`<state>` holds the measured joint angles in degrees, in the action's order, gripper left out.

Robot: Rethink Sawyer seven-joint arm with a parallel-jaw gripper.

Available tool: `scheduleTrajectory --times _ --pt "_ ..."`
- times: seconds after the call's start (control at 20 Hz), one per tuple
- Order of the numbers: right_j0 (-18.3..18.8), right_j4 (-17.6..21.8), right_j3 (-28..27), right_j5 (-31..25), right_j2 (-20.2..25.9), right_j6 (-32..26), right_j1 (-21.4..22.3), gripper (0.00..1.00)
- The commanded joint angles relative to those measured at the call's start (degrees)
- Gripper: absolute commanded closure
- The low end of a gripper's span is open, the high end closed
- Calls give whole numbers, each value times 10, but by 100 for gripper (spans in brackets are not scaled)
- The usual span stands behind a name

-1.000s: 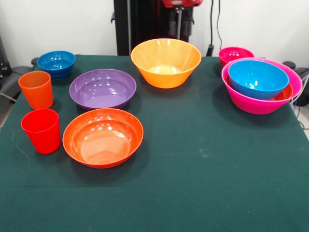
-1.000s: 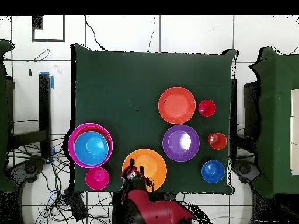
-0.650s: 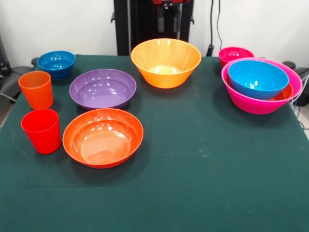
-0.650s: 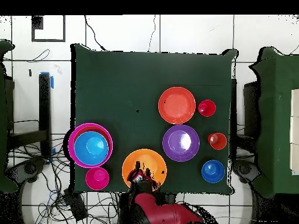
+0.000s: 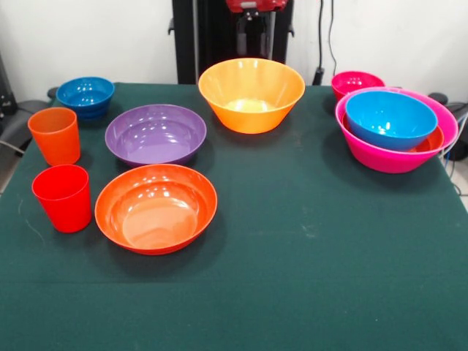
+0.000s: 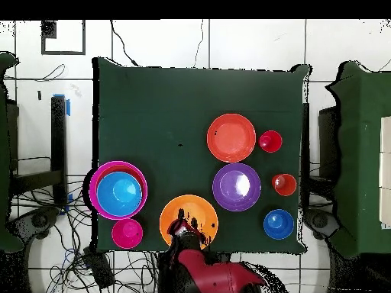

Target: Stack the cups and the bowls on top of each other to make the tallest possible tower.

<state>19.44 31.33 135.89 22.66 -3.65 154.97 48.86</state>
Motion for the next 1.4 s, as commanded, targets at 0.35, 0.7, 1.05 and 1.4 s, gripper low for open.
scheduleTrajectory --times 0.35,0.7,1.05,1.4 --pt "-65 -68 -50 69 40 70 -82 0" --pt "-81 -101 -40 58 60 84 -63 0" --pt "-80 -98 -84 103 44 61 -131 0" --pt "-86 -92 -121 106 8 23 -183 0"
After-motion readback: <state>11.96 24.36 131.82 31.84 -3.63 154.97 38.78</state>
